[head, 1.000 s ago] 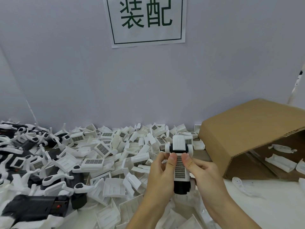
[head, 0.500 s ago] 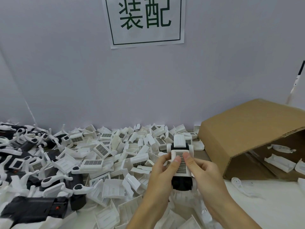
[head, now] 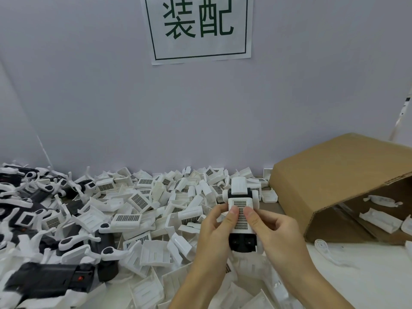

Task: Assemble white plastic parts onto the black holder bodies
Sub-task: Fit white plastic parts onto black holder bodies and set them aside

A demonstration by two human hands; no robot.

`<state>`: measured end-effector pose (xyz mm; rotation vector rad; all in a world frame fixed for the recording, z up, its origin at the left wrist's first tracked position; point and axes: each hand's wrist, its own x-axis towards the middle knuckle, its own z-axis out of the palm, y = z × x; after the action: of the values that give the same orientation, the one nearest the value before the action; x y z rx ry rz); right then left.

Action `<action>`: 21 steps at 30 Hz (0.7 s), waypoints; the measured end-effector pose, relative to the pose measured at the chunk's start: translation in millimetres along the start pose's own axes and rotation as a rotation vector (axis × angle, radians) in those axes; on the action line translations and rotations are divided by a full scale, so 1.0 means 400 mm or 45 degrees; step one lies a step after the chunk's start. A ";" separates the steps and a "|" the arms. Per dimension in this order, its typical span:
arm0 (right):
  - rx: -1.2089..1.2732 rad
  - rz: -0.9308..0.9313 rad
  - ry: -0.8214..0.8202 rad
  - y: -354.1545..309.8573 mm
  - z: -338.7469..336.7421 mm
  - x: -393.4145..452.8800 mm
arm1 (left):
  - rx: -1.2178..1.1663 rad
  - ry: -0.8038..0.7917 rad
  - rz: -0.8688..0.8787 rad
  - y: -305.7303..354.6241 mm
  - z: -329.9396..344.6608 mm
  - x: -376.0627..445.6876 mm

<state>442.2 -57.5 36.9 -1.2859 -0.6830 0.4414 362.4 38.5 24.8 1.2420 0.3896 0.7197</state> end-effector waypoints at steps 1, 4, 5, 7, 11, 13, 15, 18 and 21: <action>0.012 0.012 -0.031 -0.001 -0.003 0.001 | -0.021 0.006 -0.019 -0.001 -0.001 0.001; -0.006 0.013 -0.114 -0.004 -0.009 0.003 | -0.127 0.002 -0.072 -0.003 -0.005 0.004; -0.040 -0.008 -0.107 -0.004 -0.009 0.003 | -0.155 -0.027 -0.087 -0.003 -0.006 0.005; -0.109 -0.042 -0.058 -0.003 -0.010 0.003 | -0.187 -0.092 -0.091 -0.002 -0.006 0.006; -0.190 -0.086 -0.006 -0.001 -0.012 0.005 | -0.099 -0.110 -0.041 -0.009 -0.008 0.003; -0.216 -0.118 -0.011 -0.001 -0.010 0.006 | -0.044 -0.098 -0.007 -0.014 -0.014 0.006; -0.256 -0.165 0.001 0.001 -0.005 0.004 | -0.038 -0.088 0.010 -0.011 -0.018 0.006; -0.473 -0.319 0.123 0.012 -0.007 0.003 | -0.122 -0.047 0.004 -0.004 -0.018 0.006; -0.664 -0.462 0.094 0.015 -0.010 0.000 | -0.242 -0.002 0.024 0.004 -0.011 0.006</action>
<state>445.5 -59.0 30.4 -1.6116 -0.9865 -0.0929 360.7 43.6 25.2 1.0682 0.3014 0.7542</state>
